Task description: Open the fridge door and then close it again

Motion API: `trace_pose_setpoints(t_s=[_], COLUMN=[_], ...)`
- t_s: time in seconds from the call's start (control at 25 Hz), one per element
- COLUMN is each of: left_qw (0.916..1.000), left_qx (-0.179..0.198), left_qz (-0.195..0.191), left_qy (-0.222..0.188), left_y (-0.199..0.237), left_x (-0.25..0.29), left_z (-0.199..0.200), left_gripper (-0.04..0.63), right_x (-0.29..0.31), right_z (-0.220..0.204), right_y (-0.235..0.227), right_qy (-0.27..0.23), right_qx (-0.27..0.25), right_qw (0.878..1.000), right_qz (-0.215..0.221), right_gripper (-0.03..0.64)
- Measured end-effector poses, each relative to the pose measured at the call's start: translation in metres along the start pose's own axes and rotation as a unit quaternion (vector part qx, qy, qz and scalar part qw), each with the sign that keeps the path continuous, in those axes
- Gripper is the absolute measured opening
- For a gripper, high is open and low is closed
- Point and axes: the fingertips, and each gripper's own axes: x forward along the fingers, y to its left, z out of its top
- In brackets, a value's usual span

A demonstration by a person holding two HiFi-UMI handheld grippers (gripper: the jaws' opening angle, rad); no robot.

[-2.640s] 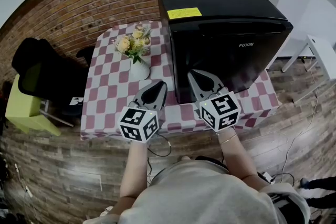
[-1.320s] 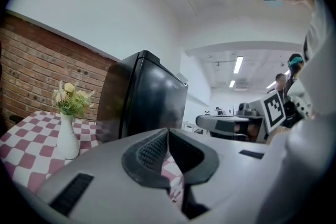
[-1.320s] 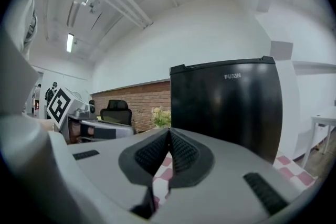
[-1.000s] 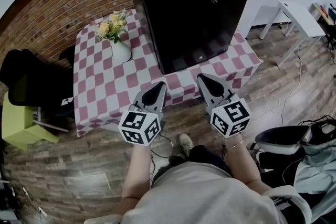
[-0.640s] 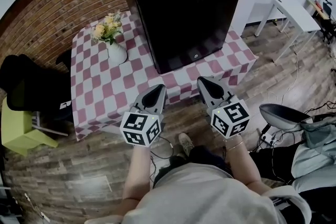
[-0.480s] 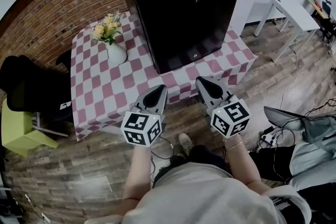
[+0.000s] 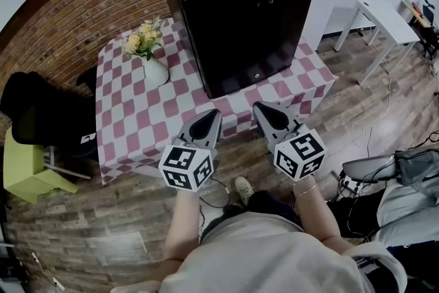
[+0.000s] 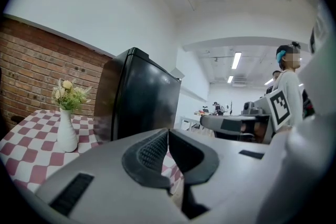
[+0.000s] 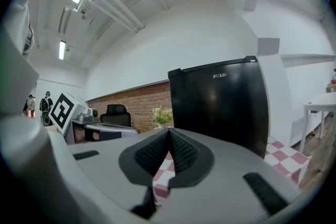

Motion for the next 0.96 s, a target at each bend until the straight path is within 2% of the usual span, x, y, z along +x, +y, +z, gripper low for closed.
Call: trace_pose_setpoints(t_s=[0.6, 0.96], left_qw=[0.9996, 0.9996], left_qx=[-0.01, -0.004], left_qz=[-0.026, -0.024], left_qy=[0.004, 0.013], left_y=[-0.016, -0.016], left_x=[0.003, 0.0], left_z=[-0.002, -0.005], left_gripper=[0.011, 0.011], right_x=[-0.005, -0.008], right_z=[-0.004, -0.003], right_y=[-0.003, 0.001], right_qy=[0.012, 0.012], right_qx=[-0.006, -0.002], right_qw=[1.0, 1.0], right_qz=[-0.01, -0.006], right_gripper=[-0.002, -0.002])
